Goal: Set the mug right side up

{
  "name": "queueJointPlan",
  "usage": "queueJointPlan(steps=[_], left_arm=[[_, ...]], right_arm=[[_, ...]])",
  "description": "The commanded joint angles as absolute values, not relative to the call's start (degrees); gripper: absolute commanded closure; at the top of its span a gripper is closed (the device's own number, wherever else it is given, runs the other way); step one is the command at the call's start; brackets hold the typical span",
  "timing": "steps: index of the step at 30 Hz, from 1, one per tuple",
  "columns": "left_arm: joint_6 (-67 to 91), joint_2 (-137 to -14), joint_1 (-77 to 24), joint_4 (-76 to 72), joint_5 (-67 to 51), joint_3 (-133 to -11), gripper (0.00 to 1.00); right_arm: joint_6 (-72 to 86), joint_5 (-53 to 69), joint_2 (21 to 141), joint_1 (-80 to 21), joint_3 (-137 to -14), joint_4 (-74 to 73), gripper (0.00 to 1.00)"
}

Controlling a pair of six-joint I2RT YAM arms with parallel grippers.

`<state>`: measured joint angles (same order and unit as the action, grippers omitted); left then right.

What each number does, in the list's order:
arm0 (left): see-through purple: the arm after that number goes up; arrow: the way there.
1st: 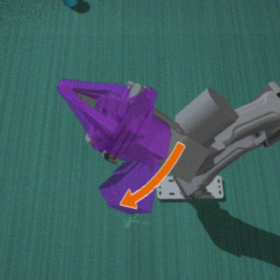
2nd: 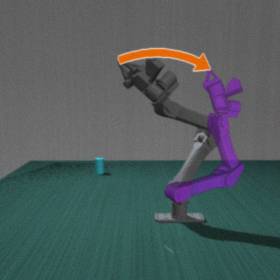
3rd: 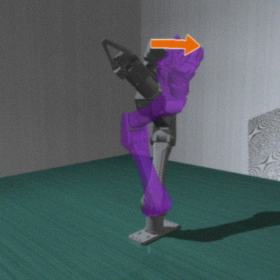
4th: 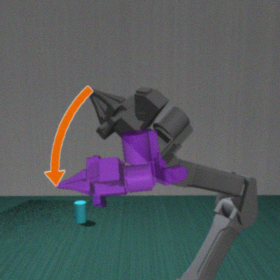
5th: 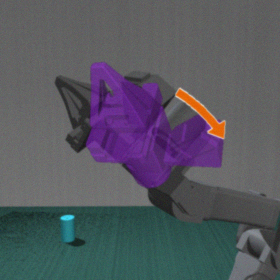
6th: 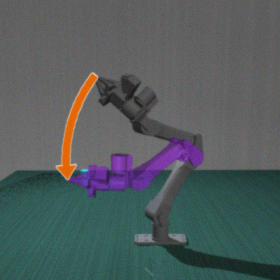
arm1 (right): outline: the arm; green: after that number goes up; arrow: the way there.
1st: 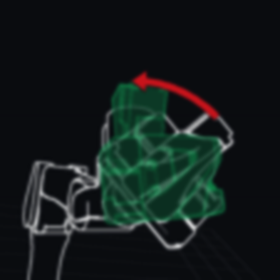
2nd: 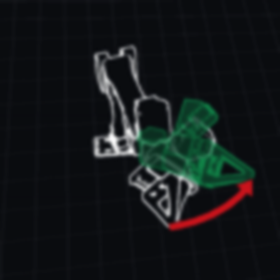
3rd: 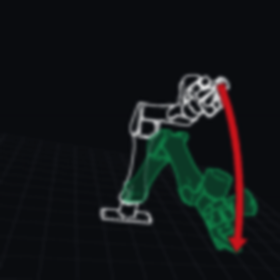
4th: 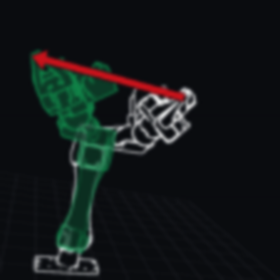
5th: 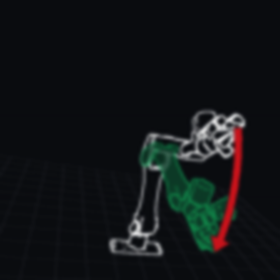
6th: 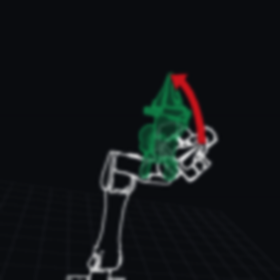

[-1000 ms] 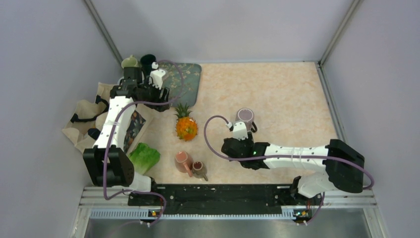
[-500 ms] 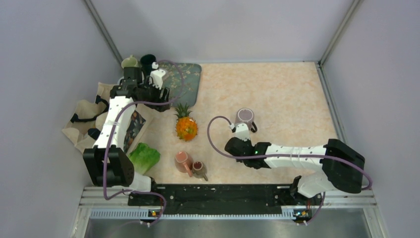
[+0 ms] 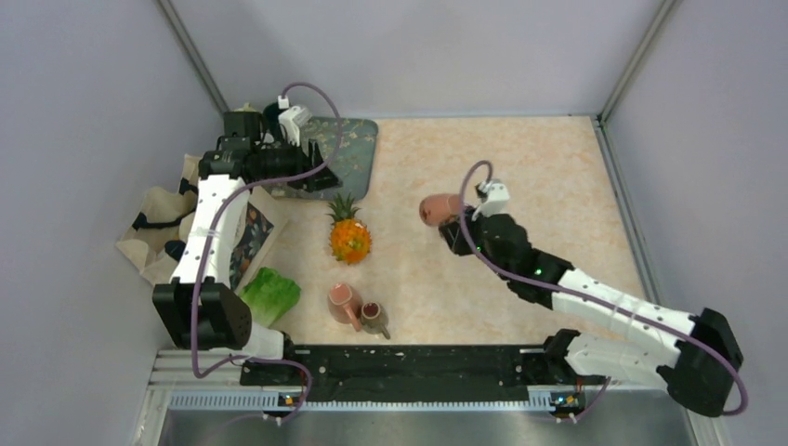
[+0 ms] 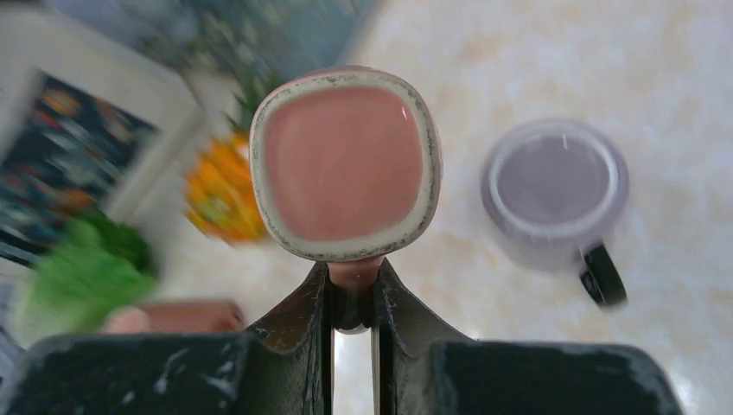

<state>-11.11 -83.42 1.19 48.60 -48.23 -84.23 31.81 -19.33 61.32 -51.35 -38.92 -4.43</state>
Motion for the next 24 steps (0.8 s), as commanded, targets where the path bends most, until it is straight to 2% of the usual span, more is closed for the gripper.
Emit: queueJointPlan(steps=[1,4,5,6,10,17,22,24], left_arm=[[5.14,-82.39,-2.74,41.72,-61.75,-88.53,0.31],[17.1,-79.78,-8.84,28.7,-68.01,-87.07,0.23],[19.39,-79.45,-10.67,26.09,-68.43,-87.17,0.17],[20.55,-79.73,-12.5,25.49,-68.68,-88.25,0.15],[25.09,-81.66,-16.97,22.32,-68.72,-90.7,0.14],[29.49,-83.72,-19.49,16.48,-69.22,-91.24,0.27],[30.87,-85.15,-21.67,15.45,-70.17,-92.04,0.44],[33.03,-85.19,-22.25,13.68,-70.69,-91.32,0.54]], right_arm=[[29.39,-13.71,55.23,-48.93,-40.94,21.41,1.0],[29.32,-10.55,55.69,-48.53,-42.75,28.21,1.0],[29.5,-9.89,55.86,-48.52,-43.52,29.47,1.0],[29.85,-9.3,55.96,-48.52,-44.19,30.22,1.0],[31.14,-6.65,56.64,-48.46,-45.89,32.39,1.0],[33.45,-3.95,59.15,-48.47,-46.49,34.29,1.0],[35.1,-1.75,61.72,-48.46,-46.9,36.56,1.0],[35.84,-1.25,62.93,-48.43,-47.17,37.39,1.0]])
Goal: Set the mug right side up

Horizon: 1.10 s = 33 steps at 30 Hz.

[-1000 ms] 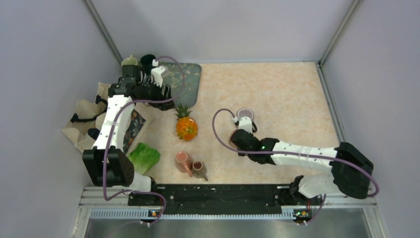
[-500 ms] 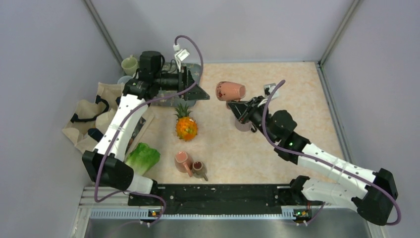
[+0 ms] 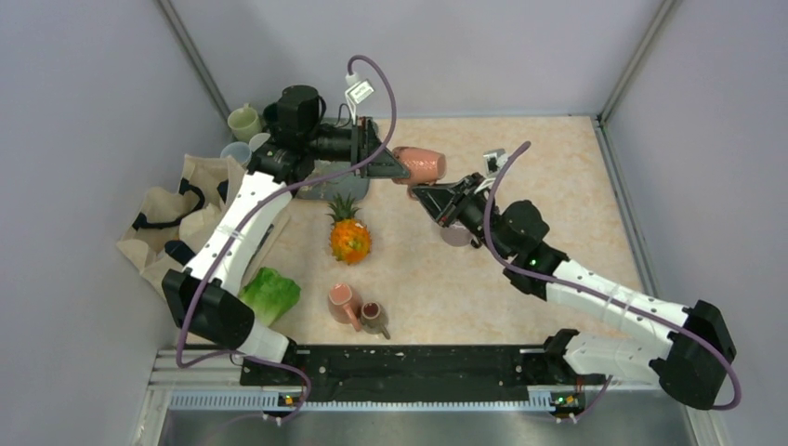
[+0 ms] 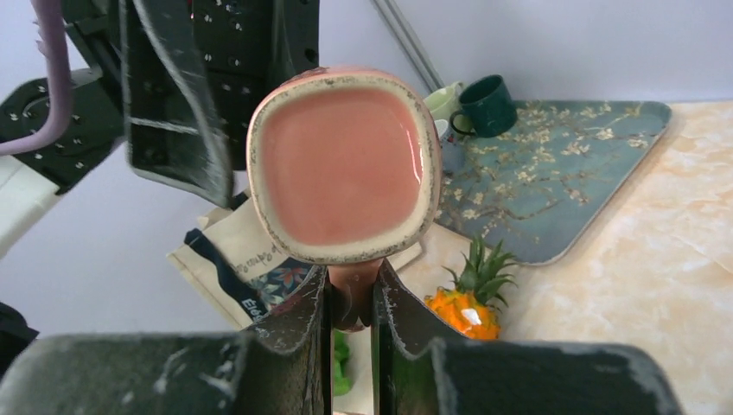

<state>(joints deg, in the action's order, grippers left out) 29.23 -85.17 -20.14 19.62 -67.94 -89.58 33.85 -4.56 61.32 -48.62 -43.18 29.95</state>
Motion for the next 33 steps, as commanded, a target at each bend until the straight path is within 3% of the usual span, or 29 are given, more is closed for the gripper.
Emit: queueJointPlan(steps=[1,4,5,7,10,12,15,16,17,22,33], left_arm=[[35.04,-85.25,-22.39,11.97,-71.25,-90.68,0.61],[40.71,-85.02,-22.27,5.58,-72.16,-88.63,0.94],[41.37,-85.03,-22.26,5.17,-71.98,-88.52,1.0],[41.17,-84.95,-21.9,6.16,-70.4,-88.63,1.0],[30.57,-84.87,-20.43,19.13,-60.89,-91.84,1.0],[17.35,-85.7,-19.86,34.21,-47.34,-96.87,1.0],[1.67,-86.89,-19.02,41.69,-31.96,-101.23,1.0],[-2.73,-87.13,-18.45,42.33,-27.18,-101.58,1.0],[-5.28,-87.33,-17.98,42.51,-22.92,-101.49,1.0],[-23.91,-94.34,-13.77,45.54,-8.0,-102.5,1.0],[-33.73,-120.75,-0.87,55.54,-1.37,-121.05,1.0]], right_arm=[[36.12,-0.86,63.51,-48.36,-47.42,37.71,1.0],[37.9,2.45,66.45,-47.11,-48.46,37.85,1.0],[38.97,3.67,67.7,-46.54,-48.85,37.62,1.0],[40.92,5.69,70.03,-45.42,-49.42,36.01,1.0],[41.06,5.65,73.03,-44.41,-50.17,30.41,0.64],[39.64,3.81,73.9,-44.37,-50.5,26.29,0.37],[37.24,2.26,75.55,-44.39,-51.35,19.86,0.16],[36.35,2.33,76.03,-44.34,-51.35,18.52,0.05],[35.87,2.44,76.4,-44.38,-51.22,17.4,0.01],[33.08,2.48,76.62,-44.38,-49.54,14.63,0.01],[25.43,1.09,72.18,-44.38,-47.42,11.18,0.01]])
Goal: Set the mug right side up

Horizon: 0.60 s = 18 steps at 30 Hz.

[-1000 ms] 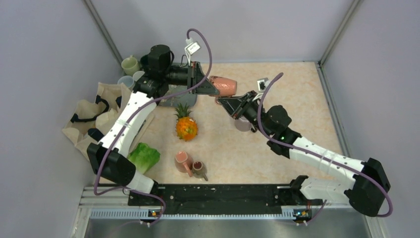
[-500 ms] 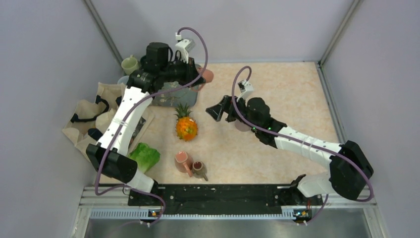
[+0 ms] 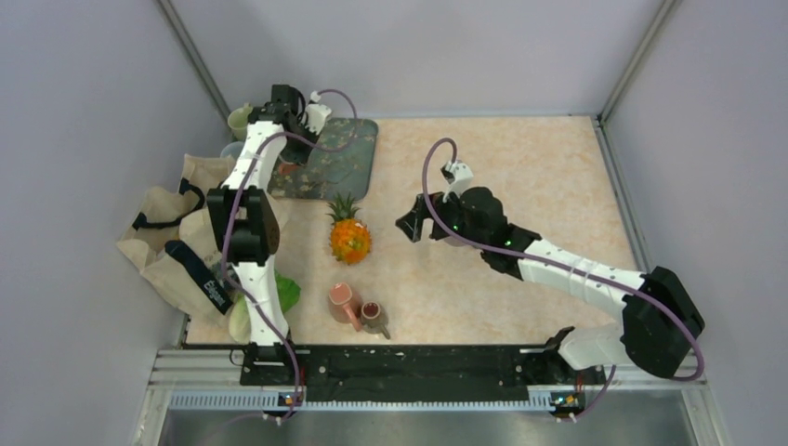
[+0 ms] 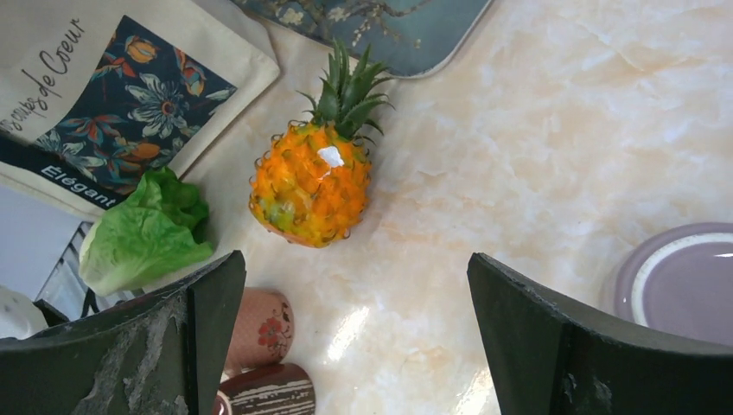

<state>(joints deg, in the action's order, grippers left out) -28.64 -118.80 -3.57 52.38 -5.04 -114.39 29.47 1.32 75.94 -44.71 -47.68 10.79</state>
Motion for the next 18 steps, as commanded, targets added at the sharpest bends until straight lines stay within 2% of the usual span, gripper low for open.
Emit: queueJointPlan(steps=[1,10,13,18], left_arm=[[-33.95,-121.99,-0.46,55.96,-1.54,-121.74,1.0],[-37.58,-127.97,2.96,58.1,-5.45,-122.39,0.99],[-39.98,-130.37,3.03,61.61,-6.34,-123.93,0.87],[-40.35,-132.84,3.45,62.9,-5.94,-127.04,0.83]], right_arm=[[25.0,0.87,71.87,-44.38,-47.46,10.55,0.01],[20.94,-1.64,69.94,-44.38,-48.19,4.99,0.01],[20.18,-2.19,69.26,-44.39,-48.13,3.82,0.01],[20.32,-2.26,67.63,-44.39,-47.83,4.28,0.01]])
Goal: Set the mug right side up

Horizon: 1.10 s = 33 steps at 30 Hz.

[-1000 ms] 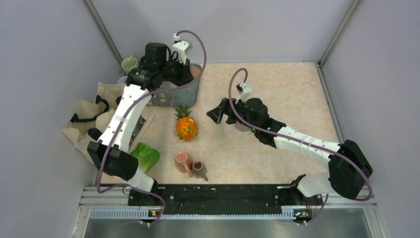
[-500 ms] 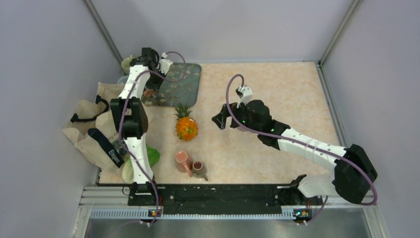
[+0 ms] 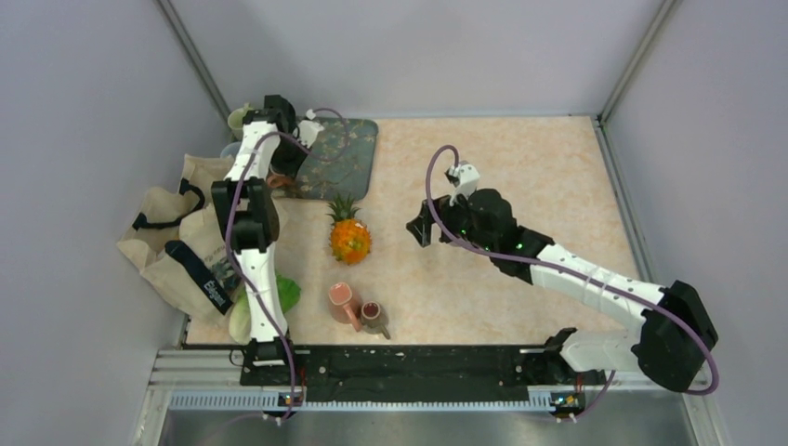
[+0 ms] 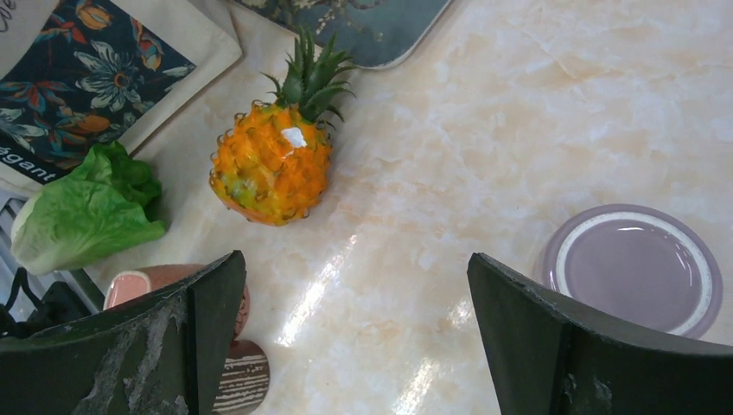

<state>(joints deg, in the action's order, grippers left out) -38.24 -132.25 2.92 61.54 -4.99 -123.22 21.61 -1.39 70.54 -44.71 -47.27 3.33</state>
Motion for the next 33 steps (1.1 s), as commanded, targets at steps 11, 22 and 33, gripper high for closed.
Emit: queueJointPlan(steps=[11,22,33], left_arm=[[-38.26,-124.83,3.77,53.43,-8.15,-122.57,0.33],[-30.28,-105.82,3.61,52.1,-25.26,-108.74,0.28],[-24.87,-92.02,3.64,50.98,-33.77,-93.54,0.28]], right_arm=[[11.75,-11.83,67.46,-38.93,-51.26,-12.31,0.01],[15.34,5.75,61.29,-21.95,-34.9,-0.49,0.01],[8.29,7.78,74.15,-21.71,-37.16,-0.39,0.12]])
